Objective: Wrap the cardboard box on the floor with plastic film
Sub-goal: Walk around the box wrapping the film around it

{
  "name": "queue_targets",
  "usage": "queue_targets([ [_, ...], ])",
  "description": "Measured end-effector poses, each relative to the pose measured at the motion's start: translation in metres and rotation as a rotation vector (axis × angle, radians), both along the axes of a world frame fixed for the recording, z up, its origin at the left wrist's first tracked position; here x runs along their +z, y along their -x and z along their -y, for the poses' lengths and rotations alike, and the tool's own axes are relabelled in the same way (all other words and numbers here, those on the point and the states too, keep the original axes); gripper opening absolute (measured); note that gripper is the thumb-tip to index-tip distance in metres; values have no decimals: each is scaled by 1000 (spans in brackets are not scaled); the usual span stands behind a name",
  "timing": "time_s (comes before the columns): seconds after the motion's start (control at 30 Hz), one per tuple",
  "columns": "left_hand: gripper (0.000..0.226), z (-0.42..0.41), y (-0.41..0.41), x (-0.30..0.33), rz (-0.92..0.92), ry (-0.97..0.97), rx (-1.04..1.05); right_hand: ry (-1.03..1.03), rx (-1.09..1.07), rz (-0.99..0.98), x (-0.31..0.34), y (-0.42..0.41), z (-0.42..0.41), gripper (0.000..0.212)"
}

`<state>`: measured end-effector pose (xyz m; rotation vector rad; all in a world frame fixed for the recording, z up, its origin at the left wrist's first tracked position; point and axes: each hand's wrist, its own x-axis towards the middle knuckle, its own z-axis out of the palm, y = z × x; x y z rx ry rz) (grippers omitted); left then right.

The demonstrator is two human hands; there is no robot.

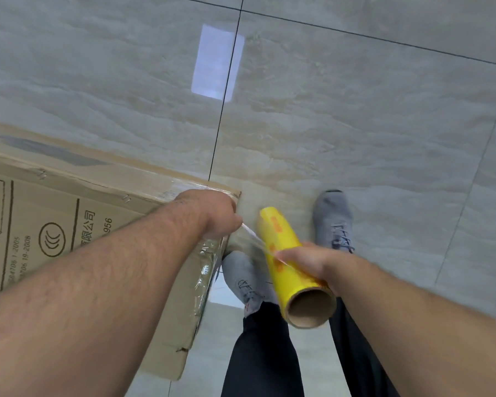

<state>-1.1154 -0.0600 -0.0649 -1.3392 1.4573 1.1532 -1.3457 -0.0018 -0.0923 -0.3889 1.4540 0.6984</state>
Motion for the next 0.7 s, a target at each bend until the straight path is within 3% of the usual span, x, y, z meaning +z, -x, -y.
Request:
queue_targets([
  [0.07, 36, -4, 2, 1, -7, 43, -16, 51, 175, -15, -2, -1, -12, 107],
  [0.17, 24, -11, 3, 3, 2, 111, -40, 77, 241, 18, 3, -16, -24, 90],
  [0.27, 27, -20, 2, 7, -3, 254, 29, 82, 210, 75, 14, -36, -36, 82],
  [0.37, 27, -39, -2, 15, -32, 473, 76, 95, 168, 48, -6, -48, -63, 101],
  [0.47, 23, -62, 2, 25, -54, 556, -90, 92, 169, 42, -15, -46, -75, 106],
  [0.53, 31, -74, 6, 27, -48, 541, -288, 70, 129, 38, -20, -42, -75, 103],
  [0.7, 33, -85, 27, 16, -157, 465, -555, 88, 25, -12, -25, -39, -83, 114],
])
